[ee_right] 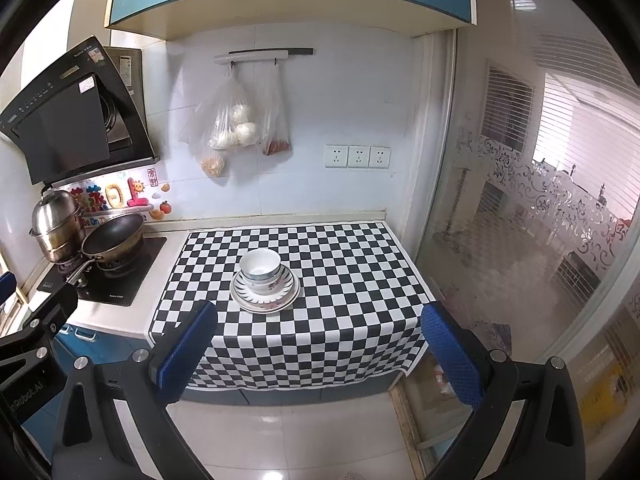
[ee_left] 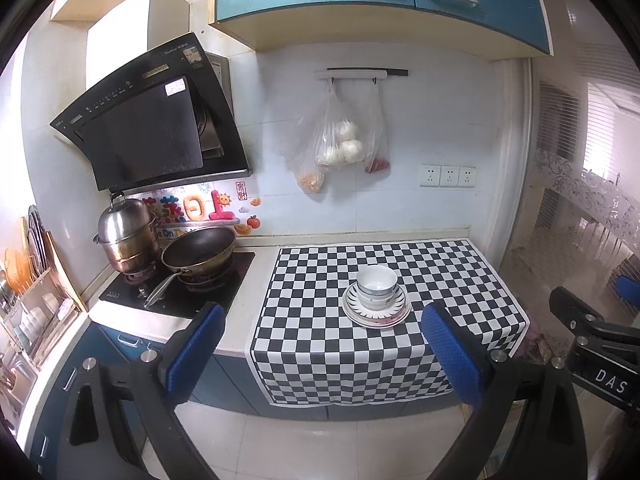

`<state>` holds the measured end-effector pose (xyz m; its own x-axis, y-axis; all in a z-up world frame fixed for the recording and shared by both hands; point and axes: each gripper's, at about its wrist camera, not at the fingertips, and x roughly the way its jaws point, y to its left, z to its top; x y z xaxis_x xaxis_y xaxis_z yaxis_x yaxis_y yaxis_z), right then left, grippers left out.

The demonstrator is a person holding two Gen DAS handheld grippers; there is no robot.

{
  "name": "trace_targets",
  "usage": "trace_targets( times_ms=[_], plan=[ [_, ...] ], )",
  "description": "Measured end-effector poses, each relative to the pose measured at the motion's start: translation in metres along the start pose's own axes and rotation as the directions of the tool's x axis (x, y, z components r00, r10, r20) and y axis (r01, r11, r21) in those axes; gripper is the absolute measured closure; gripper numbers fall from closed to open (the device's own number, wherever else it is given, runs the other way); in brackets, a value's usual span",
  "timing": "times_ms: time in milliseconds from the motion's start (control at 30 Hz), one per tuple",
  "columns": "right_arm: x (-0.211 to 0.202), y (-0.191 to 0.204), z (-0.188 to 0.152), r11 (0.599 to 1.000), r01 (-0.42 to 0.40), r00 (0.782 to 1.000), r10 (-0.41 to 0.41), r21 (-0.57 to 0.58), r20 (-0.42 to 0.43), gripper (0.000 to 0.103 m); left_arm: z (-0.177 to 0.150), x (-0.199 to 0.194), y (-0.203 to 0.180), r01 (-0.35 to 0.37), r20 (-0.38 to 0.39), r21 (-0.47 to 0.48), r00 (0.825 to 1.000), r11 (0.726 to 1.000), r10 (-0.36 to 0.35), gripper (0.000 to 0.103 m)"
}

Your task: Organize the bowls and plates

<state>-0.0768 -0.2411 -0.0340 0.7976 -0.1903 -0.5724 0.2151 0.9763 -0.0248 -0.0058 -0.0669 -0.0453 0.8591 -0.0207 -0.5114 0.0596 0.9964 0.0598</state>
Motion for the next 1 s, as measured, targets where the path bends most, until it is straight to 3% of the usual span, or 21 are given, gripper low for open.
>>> trace_targets(
  times_ms=[1000],
  plan=[
    [-0.004,-0.006,0.0,1.0,-0.018,1.0,0.018,-0.003,0.003,0.0,0.003,-0.013,-0.006,-0.03,0.018,0.001,0.999,1.0,0.03,0.002]
  ],
)
